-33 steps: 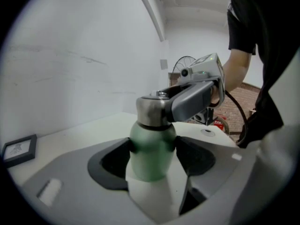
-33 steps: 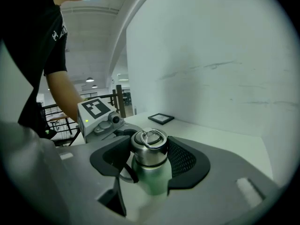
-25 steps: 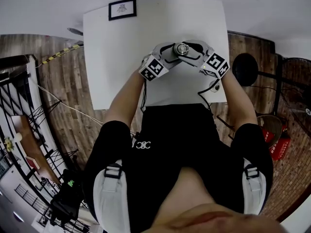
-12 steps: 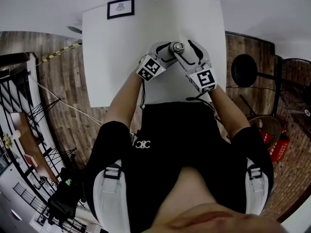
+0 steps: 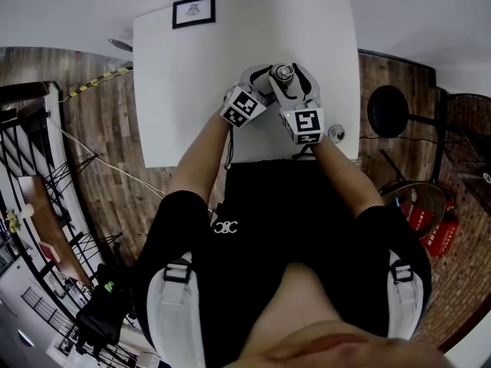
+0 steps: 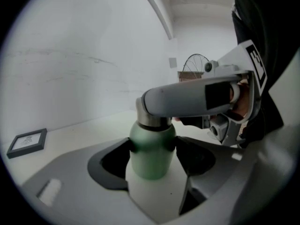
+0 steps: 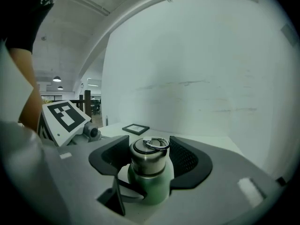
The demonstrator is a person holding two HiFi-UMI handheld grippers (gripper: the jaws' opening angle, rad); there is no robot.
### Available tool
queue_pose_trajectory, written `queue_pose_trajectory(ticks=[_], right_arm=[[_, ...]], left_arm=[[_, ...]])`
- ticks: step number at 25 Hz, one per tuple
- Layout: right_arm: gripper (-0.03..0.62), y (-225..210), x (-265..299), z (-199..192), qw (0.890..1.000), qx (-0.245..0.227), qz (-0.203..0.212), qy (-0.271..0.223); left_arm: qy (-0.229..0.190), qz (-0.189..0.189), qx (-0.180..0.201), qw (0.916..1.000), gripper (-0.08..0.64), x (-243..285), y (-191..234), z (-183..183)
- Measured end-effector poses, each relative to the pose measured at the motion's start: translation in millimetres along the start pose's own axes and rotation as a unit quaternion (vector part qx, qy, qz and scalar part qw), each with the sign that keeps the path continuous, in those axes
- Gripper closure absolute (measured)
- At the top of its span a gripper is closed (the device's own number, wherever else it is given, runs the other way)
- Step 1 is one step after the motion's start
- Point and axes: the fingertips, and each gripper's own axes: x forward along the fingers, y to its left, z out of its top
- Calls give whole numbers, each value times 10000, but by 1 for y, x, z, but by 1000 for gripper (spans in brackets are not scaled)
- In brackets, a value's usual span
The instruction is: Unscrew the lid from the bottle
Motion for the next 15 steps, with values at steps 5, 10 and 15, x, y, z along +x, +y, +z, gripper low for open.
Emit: queue_pose_trajectory(ticks=[5,10,15], right_arm=[[325,1,0,-1,9988,-108,473,15],[327,-3,4,-6,9887,-218,1473,151],[328,3,4,-5,9606,-543,2690,444]], left_arm=[[-13,-28,7,10000,196,0,0,0],[-13,-44,12,10000,196,8,3,-2],[-15,-77,25,10000,196,5,4,-1]])
